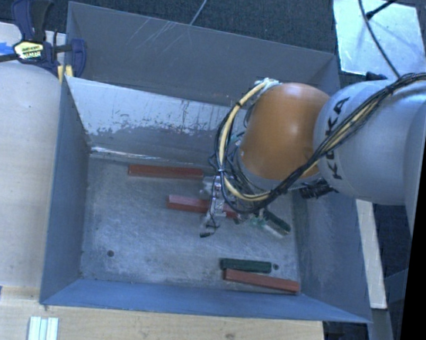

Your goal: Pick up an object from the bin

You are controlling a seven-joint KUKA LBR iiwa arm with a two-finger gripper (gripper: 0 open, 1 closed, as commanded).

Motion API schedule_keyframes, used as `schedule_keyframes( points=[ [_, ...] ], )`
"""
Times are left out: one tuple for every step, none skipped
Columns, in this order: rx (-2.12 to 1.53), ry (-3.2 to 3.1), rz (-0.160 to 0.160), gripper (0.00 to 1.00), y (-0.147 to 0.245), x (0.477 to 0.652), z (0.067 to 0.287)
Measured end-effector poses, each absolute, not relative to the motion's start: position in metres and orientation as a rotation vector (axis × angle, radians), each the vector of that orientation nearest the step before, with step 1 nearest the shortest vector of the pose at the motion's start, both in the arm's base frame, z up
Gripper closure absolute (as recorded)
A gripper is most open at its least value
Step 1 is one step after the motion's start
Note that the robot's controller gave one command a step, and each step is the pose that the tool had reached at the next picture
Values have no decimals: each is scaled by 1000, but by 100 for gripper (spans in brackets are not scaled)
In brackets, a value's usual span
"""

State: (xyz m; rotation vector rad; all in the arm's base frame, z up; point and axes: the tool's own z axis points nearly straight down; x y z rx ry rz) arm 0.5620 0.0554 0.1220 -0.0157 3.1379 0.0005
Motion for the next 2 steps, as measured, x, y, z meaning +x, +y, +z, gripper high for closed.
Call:
schedule_keyframes(
  points=[
    [-15,3142,0,100,55,561,136],
    [-15,3139,0,100,55,562,152]
  ],
)
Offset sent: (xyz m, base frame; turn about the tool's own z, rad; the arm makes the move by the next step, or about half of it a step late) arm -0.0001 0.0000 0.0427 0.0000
